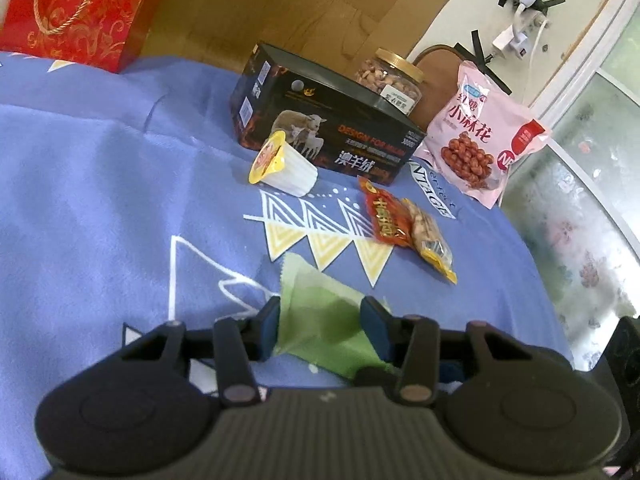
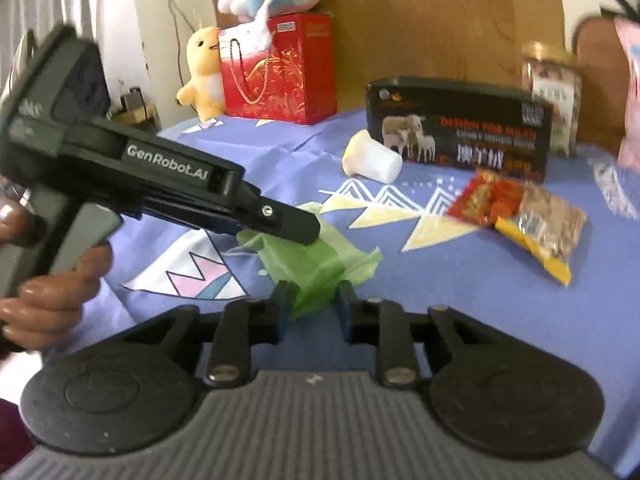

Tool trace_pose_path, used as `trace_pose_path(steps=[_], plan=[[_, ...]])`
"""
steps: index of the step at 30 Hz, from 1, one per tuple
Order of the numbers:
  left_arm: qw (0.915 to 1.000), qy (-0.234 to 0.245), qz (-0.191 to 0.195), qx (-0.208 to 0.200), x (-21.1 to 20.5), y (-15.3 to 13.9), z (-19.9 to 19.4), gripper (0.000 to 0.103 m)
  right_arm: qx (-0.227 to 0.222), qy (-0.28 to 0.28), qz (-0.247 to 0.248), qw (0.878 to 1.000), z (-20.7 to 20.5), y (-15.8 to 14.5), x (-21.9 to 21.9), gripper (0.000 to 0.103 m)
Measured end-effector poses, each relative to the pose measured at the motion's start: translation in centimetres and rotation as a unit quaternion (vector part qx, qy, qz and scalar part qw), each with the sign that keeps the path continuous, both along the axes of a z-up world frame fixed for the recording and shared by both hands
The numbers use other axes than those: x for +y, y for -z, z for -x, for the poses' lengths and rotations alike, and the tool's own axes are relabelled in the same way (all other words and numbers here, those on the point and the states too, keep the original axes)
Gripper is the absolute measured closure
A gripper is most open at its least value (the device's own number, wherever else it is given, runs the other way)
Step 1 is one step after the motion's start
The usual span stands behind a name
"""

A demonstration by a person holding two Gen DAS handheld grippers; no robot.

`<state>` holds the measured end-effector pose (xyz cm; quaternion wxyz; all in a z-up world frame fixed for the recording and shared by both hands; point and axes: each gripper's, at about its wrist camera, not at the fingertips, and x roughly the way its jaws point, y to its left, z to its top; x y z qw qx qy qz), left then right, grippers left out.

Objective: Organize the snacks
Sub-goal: 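Lift the light green bag into the tin and open the right gripper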

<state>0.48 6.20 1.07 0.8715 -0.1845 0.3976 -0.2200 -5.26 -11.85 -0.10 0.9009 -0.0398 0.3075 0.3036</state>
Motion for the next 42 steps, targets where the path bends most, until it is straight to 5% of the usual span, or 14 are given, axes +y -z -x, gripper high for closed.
trace_pose_path(steps=[8,19,24,30,33,36,39,42], plan=[[0.9988,0.013,0.009,-0.046,-0.7,-4.3,-2.2,0.066,-0.066,0.027,-0.023,0.997,-2.3,-2.9,-1.5,0.086],[0.9945,0.012,0.009,-0.104,-4.1,-9.2,-13.6,0.066,-0.142,0.075,-0.006,0.987,-13.1,-6.3,-2.3,0.086],[0.9968,0.01,0.006,-0.079,-5.7,-7.3,-18.8,0.065,-0.122,0.102,0.011,0.987,-17.8,-5.1,-2.9,0.086],[0.9976,0.004,-0.025,-0.064,-7.0,-5.0,-20.7,0.058,-0.116,0.115,0.008,0.986,-18.9,-4.2,-3.3,0.082],[0.9973,-0.004,-0.027,-0.068,-6.5,-5.3,-19.8,0.057,-0.117,0.134,-0.015,0.984,-18.5,-4.8,-4.8,0.079],[0.9949,-0.012,-0.017,-0.099,-5.5,-6.6,-17.2,0.055,-0.095,0.166,-0.065,0.979,-16.5,-5.4,-8.3,0.059],[0.9923,-0.009,-0.016,-0.122,-4.9,-7.3,-14.0,0.051,-0.034,0.198,-0.1,0.974,-14.9,-4.1,-12.0,0.057],[0.9946,0.012,-0.008,-0.102,-4.9,-6.3,-11.3,0.051,0.033,0.218,-0.121,0.968,-13.5,-1.7,-14.4,0.057]])
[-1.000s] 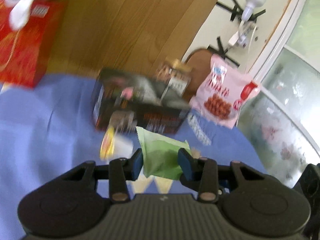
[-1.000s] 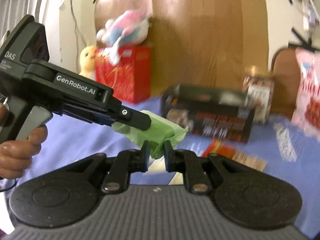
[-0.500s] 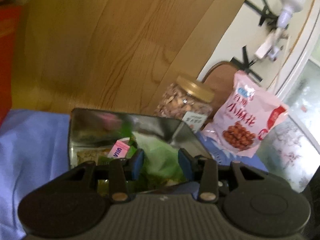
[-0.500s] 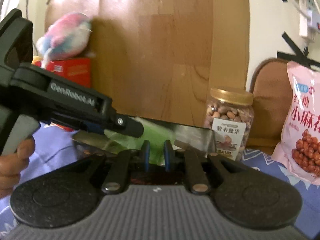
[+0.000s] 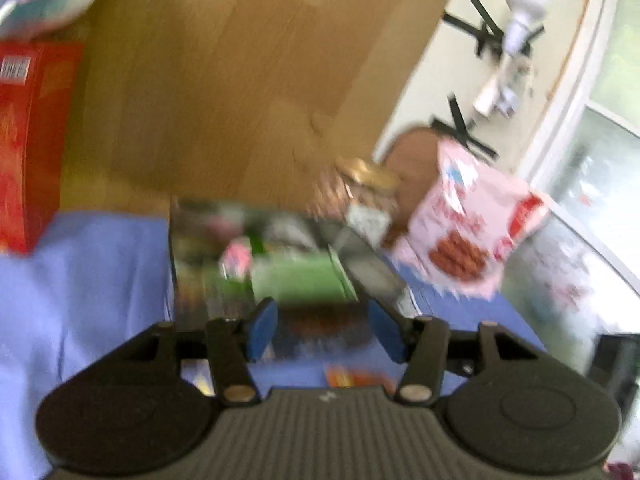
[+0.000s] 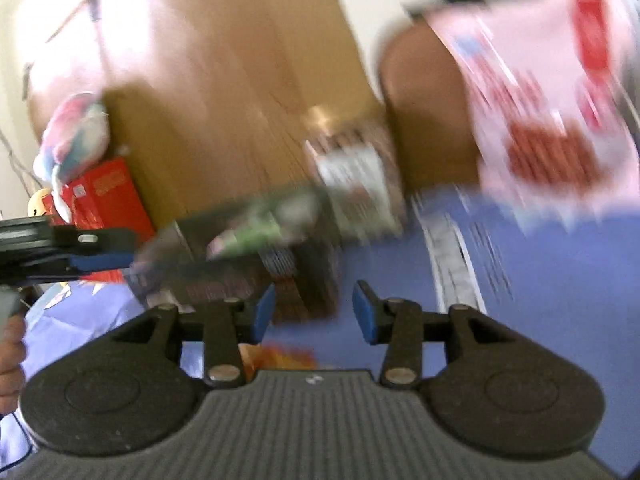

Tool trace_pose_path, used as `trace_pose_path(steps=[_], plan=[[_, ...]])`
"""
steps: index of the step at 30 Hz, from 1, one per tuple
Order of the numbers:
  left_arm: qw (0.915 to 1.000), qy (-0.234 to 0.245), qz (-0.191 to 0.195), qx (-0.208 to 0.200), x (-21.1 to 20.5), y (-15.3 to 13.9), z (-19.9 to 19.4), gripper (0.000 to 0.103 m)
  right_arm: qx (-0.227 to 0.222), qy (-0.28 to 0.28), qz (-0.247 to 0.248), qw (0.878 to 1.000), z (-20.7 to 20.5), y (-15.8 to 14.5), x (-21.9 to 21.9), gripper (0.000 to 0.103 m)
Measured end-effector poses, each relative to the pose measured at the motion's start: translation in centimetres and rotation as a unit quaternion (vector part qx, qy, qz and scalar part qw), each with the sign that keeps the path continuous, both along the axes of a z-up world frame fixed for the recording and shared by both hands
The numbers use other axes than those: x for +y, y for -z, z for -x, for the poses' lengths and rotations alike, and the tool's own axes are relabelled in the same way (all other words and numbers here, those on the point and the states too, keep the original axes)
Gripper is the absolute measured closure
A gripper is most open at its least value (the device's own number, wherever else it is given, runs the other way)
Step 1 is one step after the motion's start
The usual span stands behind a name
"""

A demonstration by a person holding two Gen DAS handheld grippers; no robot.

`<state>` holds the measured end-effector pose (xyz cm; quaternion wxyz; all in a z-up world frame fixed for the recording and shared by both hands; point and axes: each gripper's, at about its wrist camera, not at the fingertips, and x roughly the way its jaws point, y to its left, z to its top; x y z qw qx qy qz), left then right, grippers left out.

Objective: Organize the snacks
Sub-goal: 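Reach the right gripper to the clear peanut bag and grasp it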

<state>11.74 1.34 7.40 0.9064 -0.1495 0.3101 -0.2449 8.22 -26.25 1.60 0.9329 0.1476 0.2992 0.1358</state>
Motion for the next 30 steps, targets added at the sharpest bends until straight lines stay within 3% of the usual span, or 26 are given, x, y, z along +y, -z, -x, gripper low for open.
trace_pose_path(steps=[3,5,8,12,15,18,20,22,26,28,30], plan=[[0.9985,0.021,0.009,0.049,-0.1,2.4,2.2,0.051,0.065,-0.011,-0.068,0.995,1.3,2.2,-1.0,0.059],[0.9956,0.029,0.018,0.087,0.1,4.1,3.4,0.051,0.07,-0.023,-0.096,0.993,2.7,2.3,-0.7,0.061],[0.9914,0.029,0.033,0.123,1.5,6.1,5.5,0.051,0.055,-0.086,-0.085,0.991,4.8,1.7,2.0,0.063],[0.9898,0.005,0.055,0.131,4.2,6.5,8.0,0.051,0.058,-0.168,-0.046,0.983,7.4,0.9,7.5,0.062],[0.9916,-0.033,0.057,0.111,6.8,5.6,9.5,0.051,0.082,-0.244,-0.057,0.965,9.3,0.8,11.3,0.06],[0.991,-0.068,0.058,0.099,9.1,4.9,10.3,0.05,0.036,-0.3,-0.004,0.953,11.3,0.0,14.0,0.061],[0.9911,-0.077,0.054,0.094,9.9,4.4,10.4,0.05,0.019,-0.308,0.028,0.951,12.5,-0.4,14.9,0.052],[0.9916,-0.078,0.051,0.09,9.9,4.1,10.5,0.05,0.012,-0.311,0.036,0.95,13.4,-0.6,15.5,0.036],[0.9925,-0.063,0.055,0.089,9.2,4.4,10.8,0.048,0.015,-0.342,0.075,0.937,14.3,0.0,15.9,0.036],[0.9932,-0.053,0.045,0.094,8.6,4.6,10.7,0.048,-0.004,-0.33,0.115,0.937,14.6,0.0,15.4,0.038],[0.9931,-0.042,0.039,0.102,8.0,5.1,10.9,0.048,-0.029,-0.272,0.175,0.946,14.6,-0.1,14.3,0.038]])
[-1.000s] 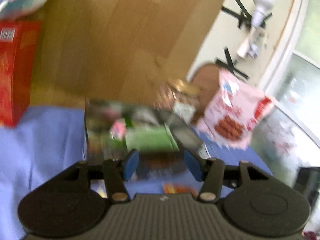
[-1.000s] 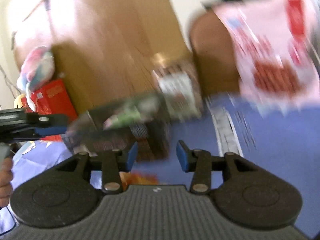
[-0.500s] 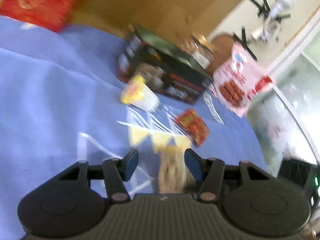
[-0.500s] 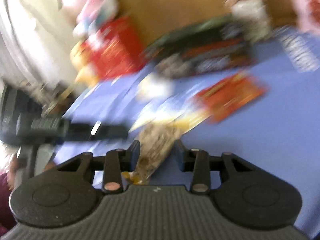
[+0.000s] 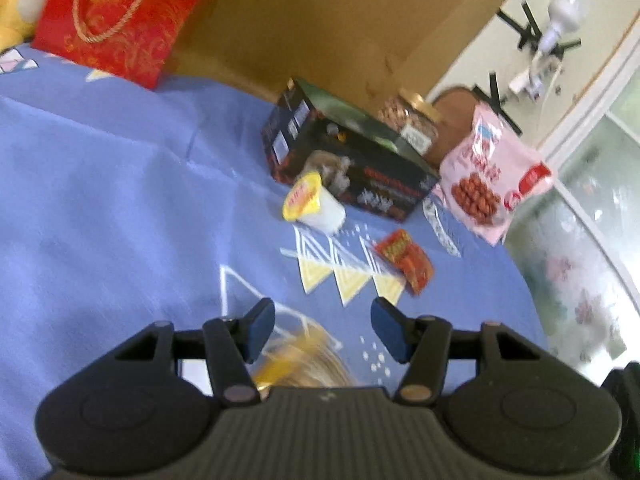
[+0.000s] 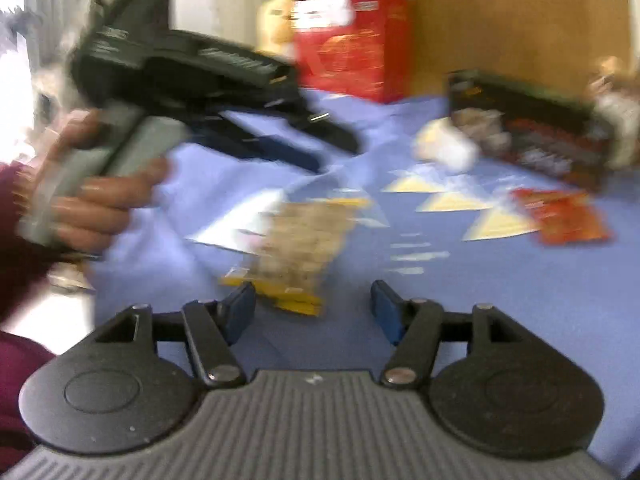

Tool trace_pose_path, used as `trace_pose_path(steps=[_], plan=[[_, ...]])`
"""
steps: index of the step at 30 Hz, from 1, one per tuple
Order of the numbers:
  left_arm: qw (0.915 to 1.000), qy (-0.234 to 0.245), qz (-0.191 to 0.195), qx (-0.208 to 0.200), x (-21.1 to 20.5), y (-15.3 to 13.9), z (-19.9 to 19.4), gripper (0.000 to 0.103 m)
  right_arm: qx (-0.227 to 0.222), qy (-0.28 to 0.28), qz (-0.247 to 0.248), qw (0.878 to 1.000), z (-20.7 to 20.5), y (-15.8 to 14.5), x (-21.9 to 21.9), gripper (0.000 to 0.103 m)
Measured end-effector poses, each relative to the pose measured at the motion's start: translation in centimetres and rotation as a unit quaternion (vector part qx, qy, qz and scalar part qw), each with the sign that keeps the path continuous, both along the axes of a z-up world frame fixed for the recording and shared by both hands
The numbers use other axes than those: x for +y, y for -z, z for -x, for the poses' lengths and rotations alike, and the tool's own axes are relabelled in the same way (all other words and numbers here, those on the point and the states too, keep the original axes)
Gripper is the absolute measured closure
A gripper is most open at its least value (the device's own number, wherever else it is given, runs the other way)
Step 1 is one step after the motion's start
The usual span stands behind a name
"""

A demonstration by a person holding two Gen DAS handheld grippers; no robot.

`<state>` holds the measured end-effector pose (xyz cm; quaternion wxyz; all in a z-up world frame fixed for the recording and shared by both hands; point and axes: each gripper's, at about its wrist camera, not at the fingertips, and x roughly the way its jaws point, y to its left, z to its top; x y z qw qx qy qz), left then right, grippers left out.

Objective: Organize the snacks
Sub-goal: 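Reach the right gripper to the clear peanut bag and grasp it, then lift the peanut bag into the tin and open the right gripper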

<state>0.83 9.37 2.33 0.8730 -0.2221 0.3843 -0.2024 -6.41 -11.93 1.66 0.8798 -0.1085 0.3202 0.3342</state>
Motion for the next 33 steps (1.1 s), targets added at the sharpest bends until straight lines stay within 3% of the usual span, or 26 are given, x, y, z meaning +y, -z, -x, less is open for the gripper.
trace_pose_path(steps=[2,5,10,14,18,20,24,28,33], plan=[[0.9999,0.009,0.0,0.007,-0.3,0.4,0.3,0.048,-0.047,0.076,0.032,0.995,-1.2,-0.2,-1.1,0.038],[0.9999,0.015,0.002,0.007,-0.3,0.6,0.9,0.048,-0.037,0.121,-0.017,0.992,-2.0,-1.3,-3.4,0.038],[0.9998,-0.002,0.019,-0.002,1.3,0.1,2.2,0.046,0.033,0.044,-0.1,0.994,-1.2,-1.2,-2.7,0.038],[0.9998,-0.005,0.013,-0.015,2.5,-0.4,3.5,0.045,0.062,-0.01,-0.1,0.993,-0.2,0.0,-0.1,0.038],[0.9999,0.008,0.005,0.004,2.3,0.6,3.5,0.044,0.056,-0.007,-0.083,0.995,0.2,0.1,1.5,0.038],[0.9998,0.016,0.011,0.011,2.0,1.3,3.6,0.047,0.049,-0.007,-0.079,0.996,0.1,0.1,1.8,0.046],[0.9984,0.052,0.017,0.016,0.5,1.6,3.6,0.058,0.041,0.011,-0.069,0.997,-0.1,0.1,0.9,0.079],[0.9972,0.074,0.0,0.007,-1.7,1.4,3.3,0.061,0.049,0.03,-0.082,0.995,-0.7,0.4,-0.9,0.08],[0.9952,0.095,-0.017,-0.014,-3.7,0.0,2.1,0.065,0.017,0.049,-0.082,0.995,-1.0,-0.4,-2.1,0.08]])
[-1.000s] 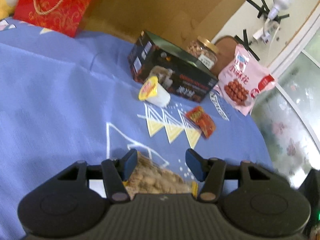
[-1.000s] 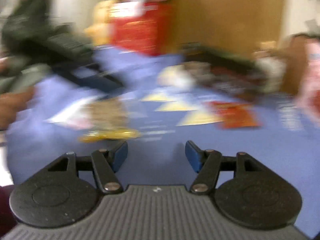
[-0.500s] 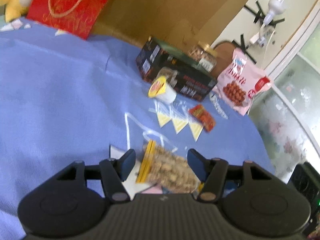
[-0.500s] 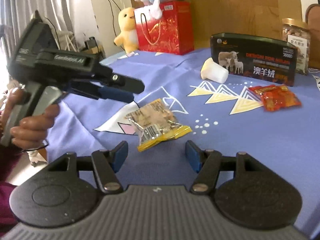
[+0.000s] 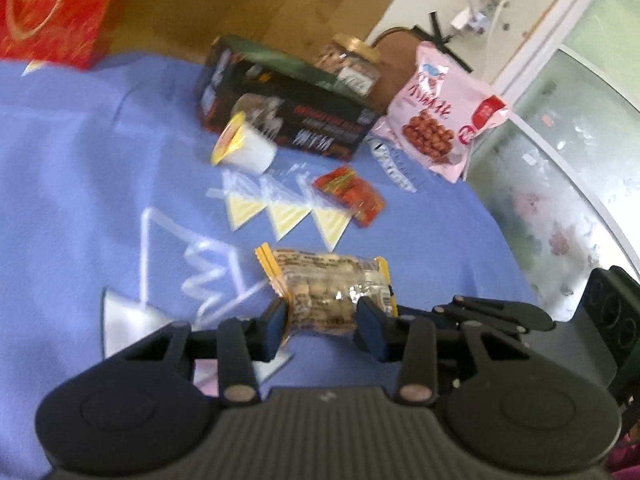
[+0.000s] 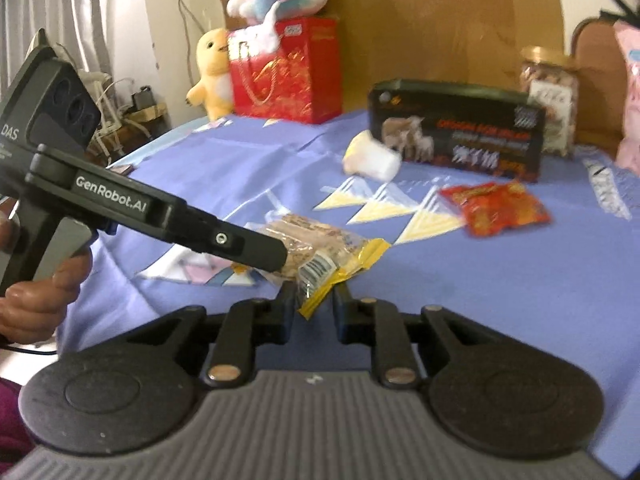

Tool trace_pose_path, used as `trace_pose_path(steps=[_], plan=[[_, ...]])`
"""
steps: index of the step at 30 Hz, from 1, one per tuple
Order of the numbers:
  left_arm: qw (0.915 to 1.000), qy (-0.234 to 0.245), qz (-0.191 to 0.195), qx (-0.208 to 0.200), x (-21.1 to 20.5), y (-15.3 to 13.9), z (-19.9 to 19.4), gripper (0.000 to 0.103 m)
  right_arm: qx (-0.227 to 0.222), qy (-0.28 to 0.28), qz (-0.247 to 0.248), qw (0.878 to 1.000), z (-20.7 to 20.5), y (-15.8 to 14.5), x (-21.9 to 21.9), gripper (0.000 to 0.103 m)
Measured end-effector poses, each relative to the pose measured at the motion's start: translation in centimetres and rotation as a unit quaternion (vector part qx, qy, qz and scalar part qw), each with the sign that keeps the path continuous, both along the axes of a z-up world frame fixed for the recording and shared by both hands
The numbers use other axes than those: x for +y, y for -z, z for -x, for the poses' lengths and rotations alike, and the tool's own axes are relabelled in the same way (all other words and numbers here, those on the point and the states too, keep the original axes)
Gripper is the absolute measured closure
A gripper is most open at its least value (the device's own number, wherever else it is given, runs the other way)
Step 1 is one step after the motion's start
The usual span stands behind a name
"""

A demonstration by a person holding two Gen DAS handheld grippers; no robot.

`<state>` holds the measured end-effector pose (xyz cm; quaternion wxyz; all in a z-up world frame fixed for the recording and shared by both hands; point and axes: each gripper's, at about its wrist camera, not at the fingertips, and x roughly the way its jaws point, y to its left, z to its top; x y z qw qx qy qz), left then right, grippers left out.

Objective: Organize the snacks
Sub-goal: 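Lift the peanut bag into the tin and open the right gripper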

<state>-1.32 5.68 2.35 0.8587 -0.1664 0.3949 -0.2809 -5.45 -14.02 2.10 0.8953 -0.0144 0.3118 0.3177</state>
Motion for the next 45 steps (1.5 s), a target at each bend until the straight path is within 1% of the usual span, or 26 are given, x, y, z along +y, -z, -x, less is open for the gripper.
trace_pose_path(steps=[2,4,6,8,10,13,16,18,21,24,26,28,29,30,31,32,34,36,37,38,39,41,42,43,45], plan=[[0.9999,0.006,-0.001,-0.011,-0.4,-0.7,-0.6,0.065,0.001,0.007,-0.007,1.0,-0.7,0.0,-0.5,0.08],[0.9998,0.013,-0.005,-0.014,-0.8,-0.7,-1.6,0.065,0.015,0.017,-0.011,1.0,-1.7,0.5,-0.8,0.08],[0.9999,0.012,-0.009,0.001,-1.1,-0.4,-2.6,0.065,0.019,0.018,-0.011,1.0,-2.3,0.6,-0.8,0.08],[0.9998,0.014,-0.01,0.0,-1.2,-0.6,-3.2,0.065,0.009,0.017,-0.011,1.0,-2.7,0.1,-0.9,0.08],[0.9996,0.019,-0.009,-0.016,-1.2,-1.8,-3.7,0.065,-0.007,0.017,-0.018,1.0,-3.4,-0.9,-1.2,0.08],[0.9983,0.014,-0.001,-0.057,-1.0,-4.5,-5.4,0.065,-0.048,0.019,-0.03,0.998,-5.2,-2.9,-1.3,0.08],[0.9964,0.001,-0.002,-0.085,-0.9,-6.5,-8.2,0.065,-0.086,0.029,-0.038,0.995,-8.0,-4.3,-0.8,0.08],[0.994,-0.011,-0.011,-0.108,-1.1,-7.4,-10.9,0.065,-0.106,0.036,-0.035,0.993,-10.4,-4.7,-0.2,0.08],[0.9931,-0.034,-0.017,-0.111,-1.3,-7.4,-15.3,0.065,-0.109,0.048,-0.026,0.993,-14.6,-4.5,0.9,0.08],[0.9928,-0.059,-0.026,-0.101,-1.5,-6.4,-18.7,0.065,-0.088,0.061,-0.024,0.994,-18.3,-3.7,1.1,0.08],[0.9922,-0.071,-0.033,-0.097,-1.7,-5.7,-20.1,0.065,-0.083,0.072,-0.013,0.994,-20.1,-3.0,1.2,0.08],[0.991,-0.082,-0.046,-0.095,-2.0,-5.0,-20.9,0.065,-0.083,0.083,-0.002,0.993,-21.0,-2.5,1.4,0.077],[0.9896,-0.091,-0.056,-0.097,-2.2,-4.6,-21.4,0.062,-0.087,0.09,0.0,0.992,-21.1,-2.3,1.5,0.076],[0.988,-0.099,-0.065,-0.099,-2.3,-4.4,-21.6,0.061,-0.087,0.097,0.002,0.991,-21.2,-2.1,1.5,0.067],[0.9863,-0.106,-0.075,-0.102,-2.4,-4.3,-21.7,0.06,-0.085,0.106,0.002,0.991,-21.2,-1.9,1.4,0.063],[0.9849,-0.112,-0.082,-0.104,-2.5,-4.2,-21.6,0.06,-0.083,0.112,-0.003,0.99,-21.2,-1.9,1.0,0.063],[0.9844,-0.119,-0.076,-0.105,-2.1,-4.4,-21.0,0.06,-0.078,0.121,-0.024,0.989,-20.4,-2.1,0.0,0.063],[0.9838,-0.128,-0.057,-0.112,-1.0,-4.9,-19.5,0.06,-0.067,0.123,-0.06,0.988,-19.0,-2.4,-1.0,0.062],[0.9837,-0.132,-0.045,-0.114,-0.5,-5.2,-18.7,0.06,-0.056,0.114,-0.082,0.988,-18.0,-2.4,-1.4,0.061],[0.9841,-0.133,-0.03,-0.114,0.3,-5.3,-17.4,0.06,-0.061,0.104,-0.098,0.988,-16.8,-2.4,-1.5,0.062],[0.9843,-0.135,-0.02,-0.112,0.9,-5.2,-16.4,0.06,-0.051,0.091,-0.102,0.989,-15.8,-2.3,-1.5,0.062],[0.9863,-0.137,-0.009,-0.092,1.9,-4.4,-14.5,0.06,-0.029,0.078,-0.107,0.991,-14.2,-1.7,-1.2,0.062],[0.9876,-0.136,-0.006,-0.079,2.2,-3.8,-14.0,0.06,-0.027,0.069,-0.105,0.992,-13.4,-1.3,-0.9,0.062],[0.9891,-0.133,-0.003,-0.063,2.4,-3.2,-13.6,0.06,-0.027,0.058,-0.094,0.993,-13.1,-1.0,-0.3,0.061],[0.9911,-0.13,0.0,-0.028,2.7,-1.6,-13.4,0.058,-0.014,0.027,-0.047,0.998,-13.1,-0.2,1.5,0.06]])
